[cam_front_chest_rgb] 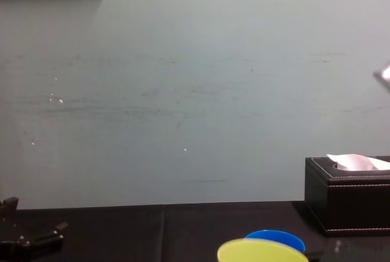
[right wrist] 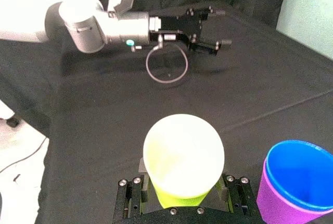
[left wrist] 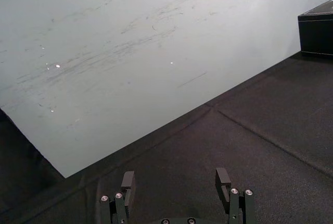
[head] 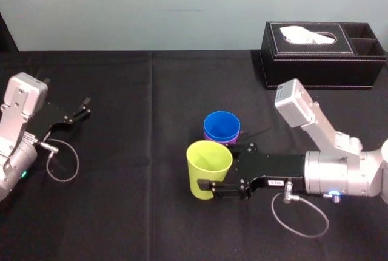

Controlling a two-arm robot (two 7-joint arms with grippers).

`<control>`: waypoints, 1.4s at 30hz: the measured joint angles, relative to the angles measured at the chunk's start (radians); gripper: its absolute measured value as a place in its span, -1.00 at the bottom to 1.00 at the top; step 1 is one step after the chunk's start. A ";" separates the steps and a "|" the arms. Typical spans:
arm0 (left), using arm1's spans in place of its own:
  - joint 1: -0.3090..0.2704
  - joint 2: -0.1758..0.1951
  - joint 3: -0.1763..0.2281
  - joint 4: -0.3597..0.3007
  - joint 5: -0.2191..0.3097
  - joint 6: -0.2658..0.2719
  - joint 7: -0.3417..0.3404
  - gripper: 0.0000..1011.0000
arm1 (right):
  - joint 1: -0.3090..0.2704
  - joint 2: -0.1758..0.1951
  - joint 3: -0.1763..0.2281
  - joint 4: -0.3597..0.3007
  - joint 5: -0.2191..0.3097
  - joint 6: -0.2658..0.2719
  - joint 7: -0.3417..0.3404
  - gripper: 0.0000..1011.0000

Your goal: Stack the three plastic cups sequentially using one hand.

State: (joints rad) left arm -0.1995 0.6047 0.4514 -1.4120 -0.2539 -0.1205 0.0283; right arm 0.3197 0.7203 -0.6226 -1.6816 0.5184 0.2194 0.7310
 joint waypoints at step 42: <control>0.000 0.000 0.000 0.000 0.000 0.000 0.000 1.00 | 0.126 0.011 0.038 0.030 0.045 0.041 -0.077 0.43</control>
State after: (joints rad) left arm -0.1996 0.6047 0.4514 -1.4120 -0.2539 -0.1205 0.0283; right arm 0.4454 0.7312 -0.5848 -1.6514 0.5634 0.2607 0.6536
